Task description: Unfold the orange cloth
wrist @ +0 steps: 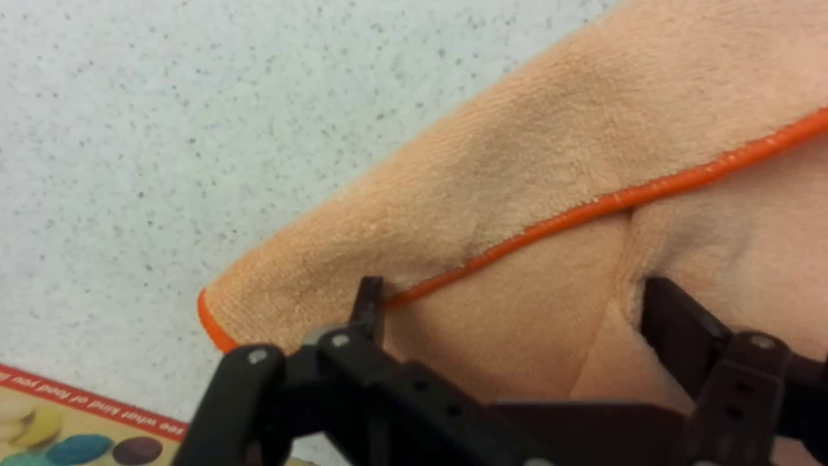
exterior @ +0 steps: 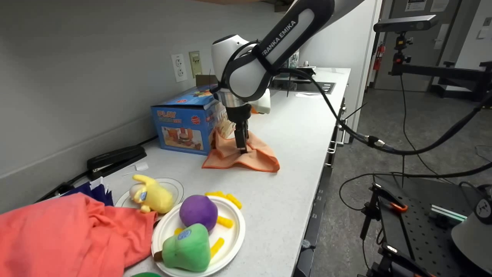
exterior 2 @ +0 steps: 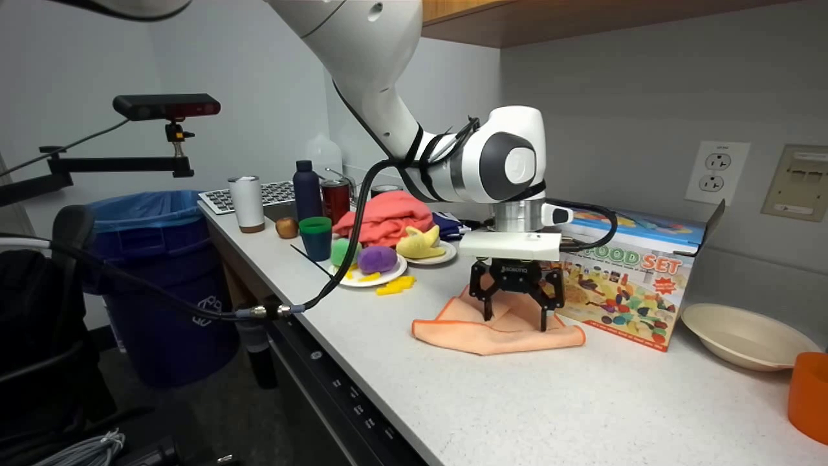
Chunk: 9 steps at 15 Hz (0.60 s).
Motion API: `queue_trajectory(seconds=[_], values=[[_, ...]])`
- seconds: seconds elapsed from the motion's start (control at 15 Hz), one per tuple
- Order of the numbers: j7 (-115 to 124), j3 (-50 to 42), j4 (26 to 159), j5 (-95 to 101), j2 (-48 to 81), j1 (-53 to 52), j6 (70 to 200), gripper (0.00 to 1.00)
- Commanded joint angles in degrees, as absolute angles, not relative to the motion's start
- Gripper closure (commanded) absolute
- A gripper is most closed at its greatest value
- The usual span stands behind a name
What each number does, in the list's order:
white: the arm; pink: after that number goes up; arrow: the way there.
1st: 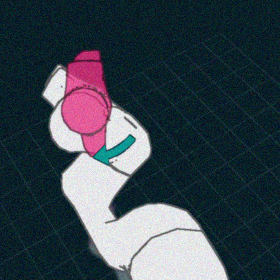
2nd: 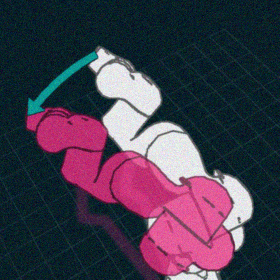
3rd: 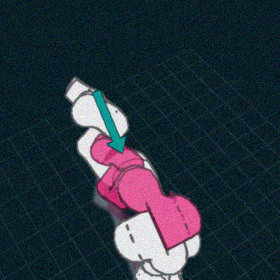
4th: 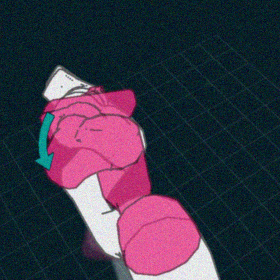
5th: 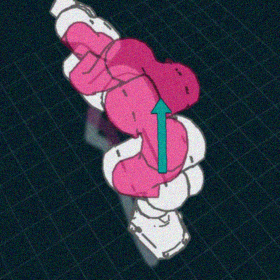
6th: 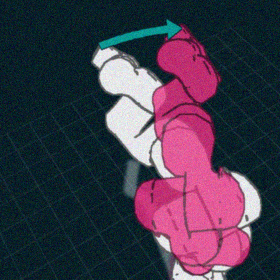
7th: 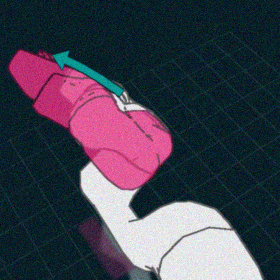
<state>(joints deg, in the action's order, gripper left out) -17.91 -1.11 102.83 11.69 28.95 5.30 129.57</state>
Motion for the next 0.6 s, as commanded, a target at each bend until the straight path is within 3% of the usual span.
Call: queue_trajectory(seconds=[0.0,0.53], values=[[-18.91,-0.90,104.70,11.02,28.17,5.80,130.65,0.00],[-27.92,1.91,117.23,7.75,18.70,6.53,128.98,0.00]])
